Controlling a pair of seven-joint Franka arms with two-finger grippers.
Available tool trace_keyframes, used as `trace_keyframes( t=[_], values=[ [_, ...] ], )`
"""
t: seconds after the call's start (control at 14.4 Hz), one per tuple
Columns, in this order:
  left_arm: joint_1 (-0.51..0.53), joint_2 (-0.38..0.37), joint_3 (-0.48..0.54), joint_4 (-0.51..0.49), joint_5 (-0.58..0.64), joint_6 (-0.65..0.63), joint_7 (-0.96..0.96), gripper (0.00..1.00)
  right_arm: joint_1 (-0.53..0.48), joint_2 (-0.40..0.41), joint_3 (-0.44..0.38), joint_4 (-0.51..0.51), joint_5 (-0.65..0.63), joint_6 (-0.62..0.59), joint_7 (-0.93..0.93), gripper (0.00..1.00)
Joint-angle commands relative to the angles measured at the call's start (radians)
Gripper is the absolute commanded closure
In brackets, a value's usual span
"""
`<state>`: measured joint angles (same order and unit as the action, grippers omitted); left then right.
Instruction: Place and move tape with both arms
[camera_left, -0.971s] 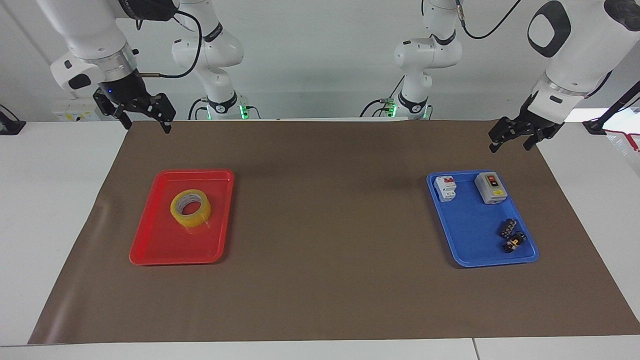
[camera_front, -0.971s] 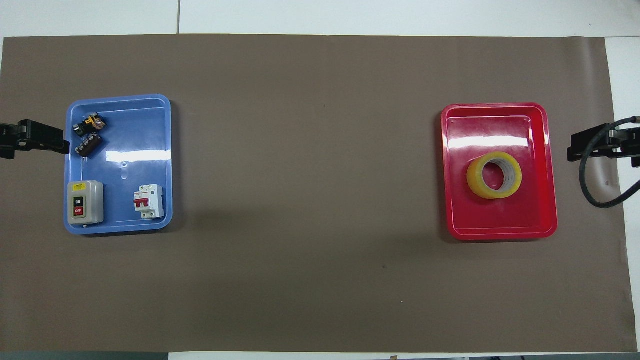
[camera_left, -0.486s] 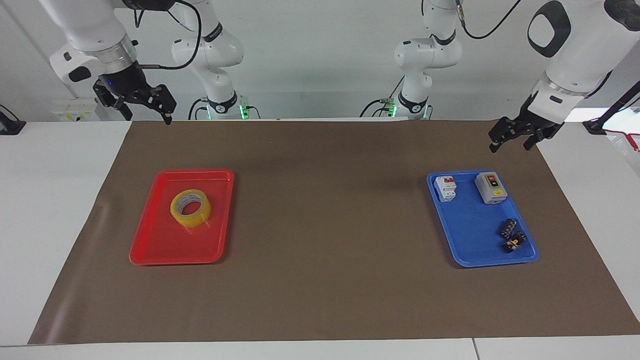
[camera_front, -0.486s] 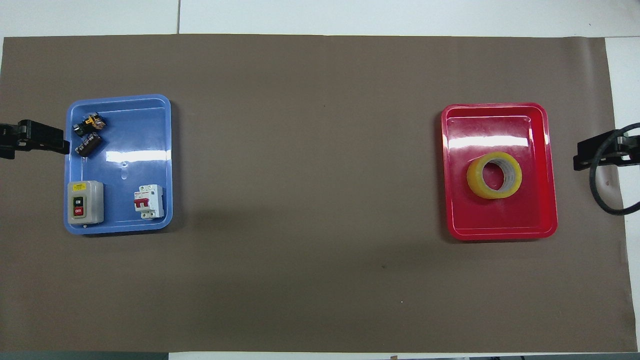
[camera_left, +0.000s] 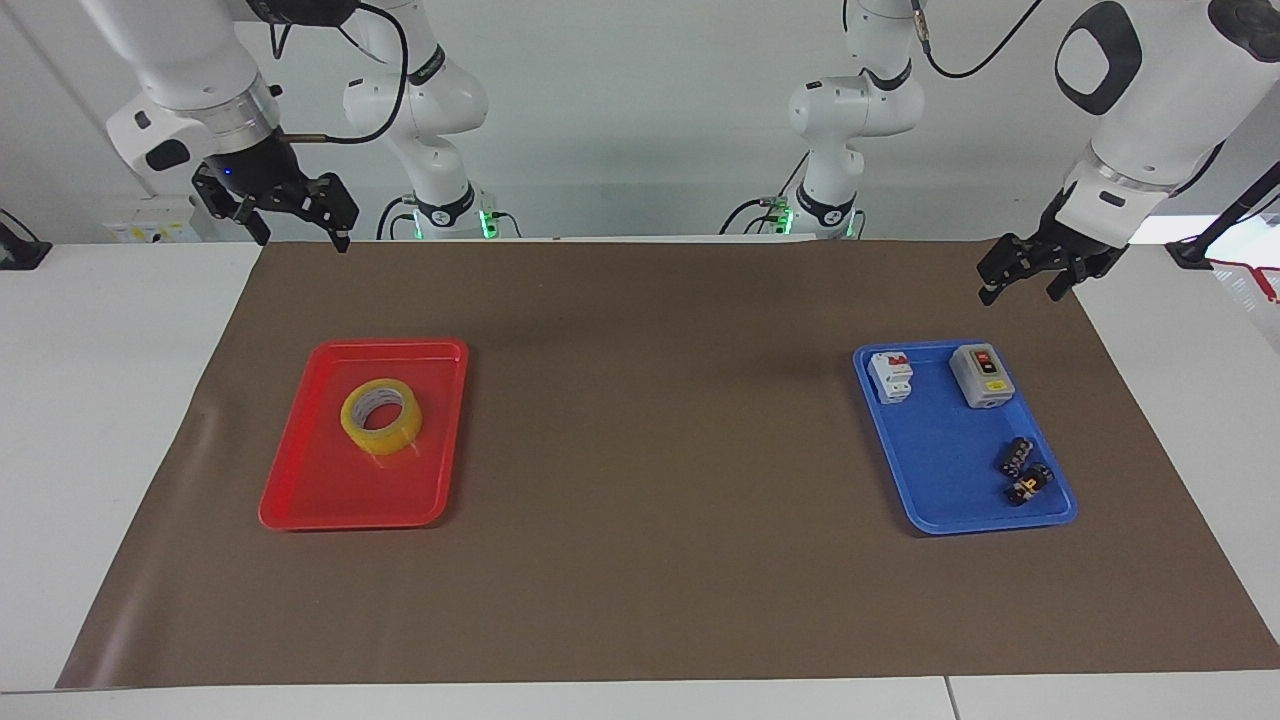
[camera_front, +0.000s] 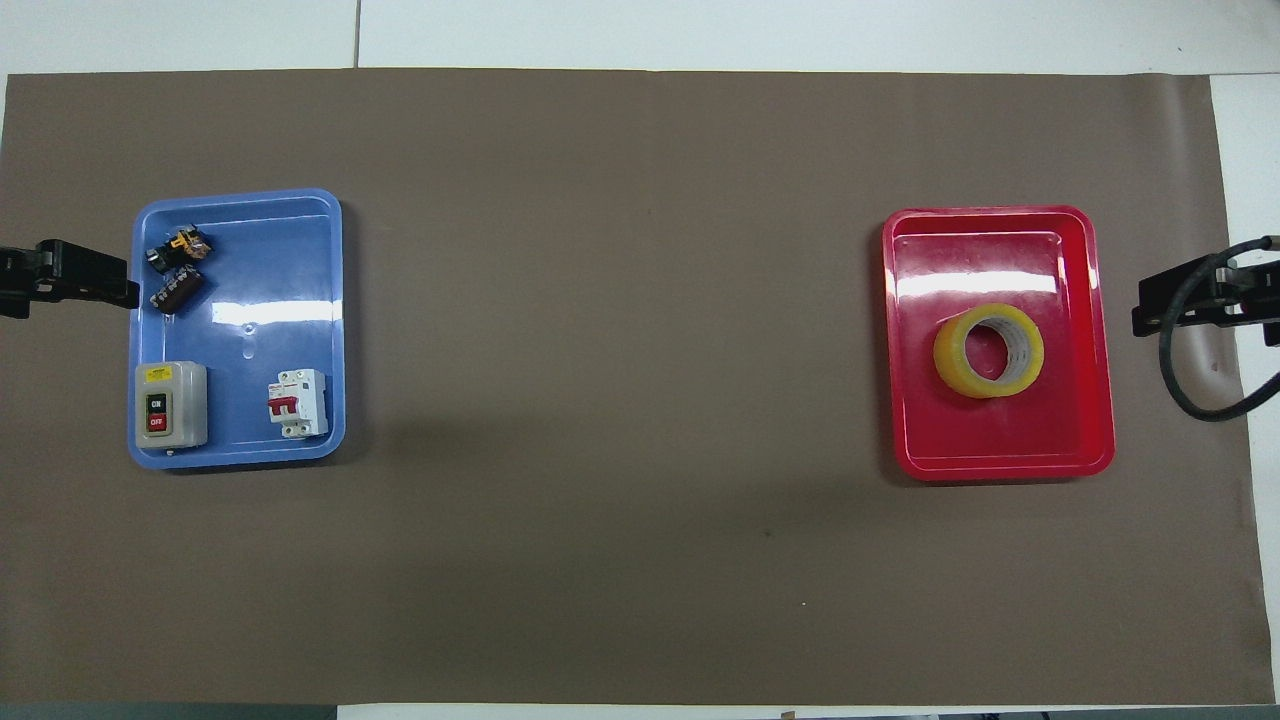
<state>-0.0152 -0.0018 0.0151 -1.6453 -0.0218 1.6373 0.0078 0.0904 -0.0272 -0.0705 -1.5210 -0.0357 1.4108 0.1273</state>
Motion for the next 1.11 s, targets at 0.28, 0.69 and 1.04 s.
trace_keyframes(
  t=[0.28, 0.69, 1.04],
  values=[
    [0.008, -0.012, 0.002, -0.002, -0.020, -0.008, 0.018, 0.00, -0.005, -0.008, 0.003, -0.018, 0.017, 0.048, 0.000, 0.00],
    [0.008, -0.012, 0.000, -0.002, -0.020, -0.008, 0.018, 0.00, -0.005, -0.008, 0.003, -0.013, 0.013, 0.046, -0.002, 0.00],
    [0.008, -0.012, 0.000, -0.002, -0.020, -0.008, 0.018, 0.00, -0.005, -0.008, 0.003, -0.015, 0.013, 0.046, 0.000, 0.00]
  ],
)
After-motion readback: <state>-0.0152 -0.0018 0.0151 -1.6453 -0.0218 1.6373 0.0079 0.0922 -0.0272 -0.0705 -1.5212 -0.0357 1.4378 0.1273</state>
